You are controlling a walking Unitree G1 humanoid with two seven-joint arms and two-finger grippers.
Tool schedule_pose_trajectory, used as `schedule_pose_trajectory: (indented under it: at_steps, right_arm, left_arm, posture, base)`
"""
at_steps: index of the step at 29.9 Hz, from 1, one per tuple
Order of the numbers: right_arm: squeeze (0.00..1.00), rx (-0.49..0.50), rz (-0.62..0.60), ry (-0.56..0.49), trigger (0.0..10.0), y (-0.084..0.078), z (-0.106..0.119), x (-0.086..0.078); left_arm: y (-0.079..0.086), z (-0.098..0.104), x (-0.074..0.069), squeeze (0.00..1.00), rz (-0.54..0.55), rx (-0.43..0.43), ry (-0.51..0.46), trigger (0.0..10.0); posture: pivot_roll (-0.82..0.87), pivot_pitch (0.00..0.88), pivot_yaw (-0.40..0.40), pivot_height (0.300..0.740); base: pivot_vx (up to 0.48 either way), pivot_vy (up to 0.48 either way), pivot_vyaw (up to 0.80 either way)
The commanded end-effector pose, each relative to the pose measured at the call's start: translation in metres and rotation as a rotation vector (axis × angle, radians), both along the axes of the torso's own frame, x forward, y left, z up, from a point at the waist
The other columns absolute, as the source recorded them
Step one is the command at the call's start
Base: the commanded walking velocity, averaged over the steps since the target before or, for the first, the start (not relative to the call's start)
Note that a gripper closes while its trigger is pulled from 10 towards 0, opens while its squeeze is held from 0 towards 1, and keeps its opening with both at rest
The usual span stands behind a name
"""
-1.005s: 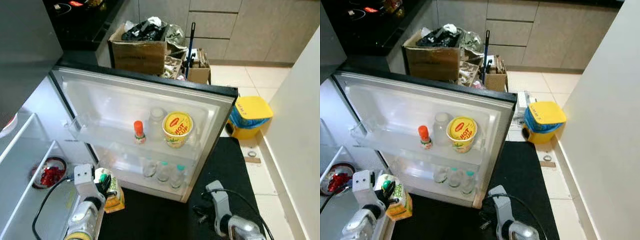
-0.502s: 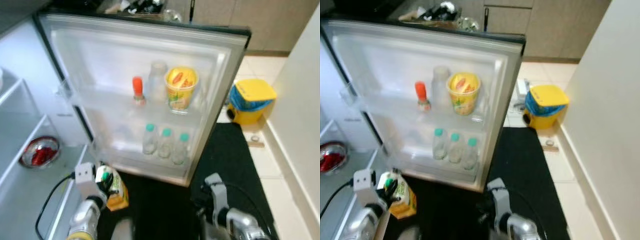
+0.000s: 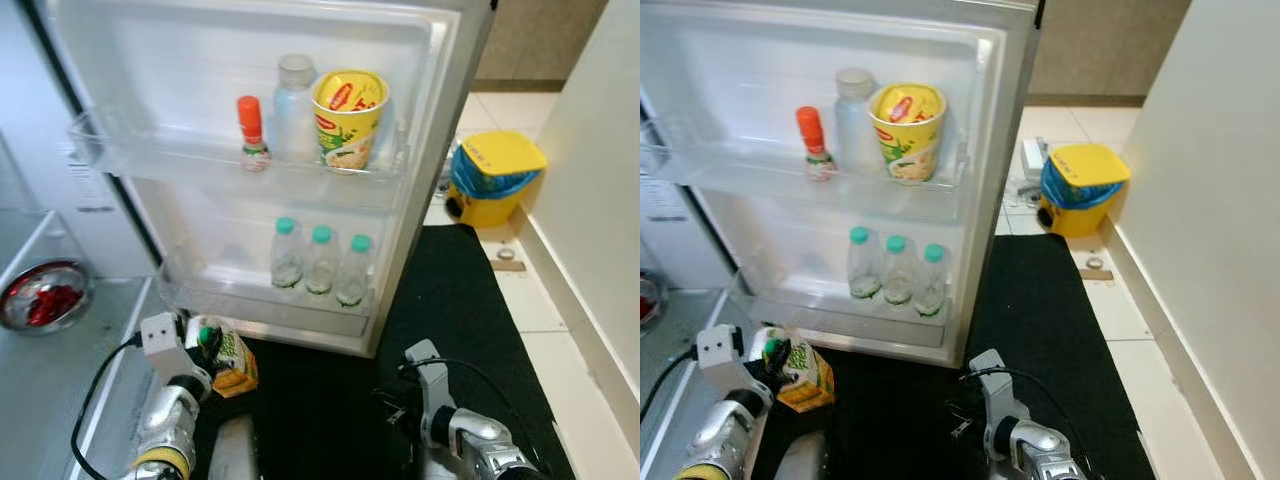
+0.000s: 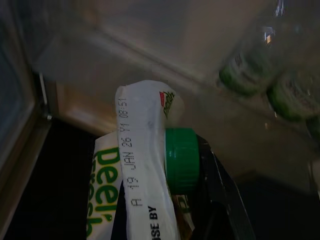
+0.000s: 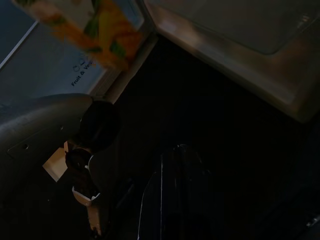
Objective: Restocking fridge
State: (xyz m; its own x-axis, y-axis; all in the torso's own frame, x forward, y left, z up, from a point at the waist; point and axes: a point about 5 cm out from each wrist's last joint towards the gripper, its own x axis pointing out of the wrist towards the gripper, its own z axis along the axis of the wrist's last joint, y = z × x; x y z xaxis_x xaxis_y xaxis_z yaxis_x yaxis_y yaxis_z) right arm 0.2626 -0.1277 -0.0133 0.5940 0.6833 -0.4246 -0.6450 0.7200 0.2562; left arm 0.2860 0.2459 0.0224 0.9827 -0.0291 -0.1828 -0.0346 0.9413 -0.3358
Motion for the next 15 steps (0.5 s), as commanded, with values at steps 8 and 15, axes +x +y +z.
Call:
schedule_pose_trajectory:
  at_steps: [8,15]
  right_arm:
    - [0.0,0.03,0.001,-0.022,10.0,0.0016,0.0037,0.0017]
    - [0.0,0.057,-0.004,-0.026,10.0,0.0018,0.0055,0.0025]
  left_arm:
    - [0.0147,0.0088,-0.0003,0.0,0.038,0.024,-0.052,10.0]
    - [0.0203,0.0155,0.0027,0.0,0.058,-0.001,-0.089,10.0]
  posture:
    - [-0.07,0.124,-0.039,0.46]
    - [-0.07,0.126,-0.039,0.46]
  base:
    - [0.0,0.0,0.0]
    - [0.0,0.0,0.0]
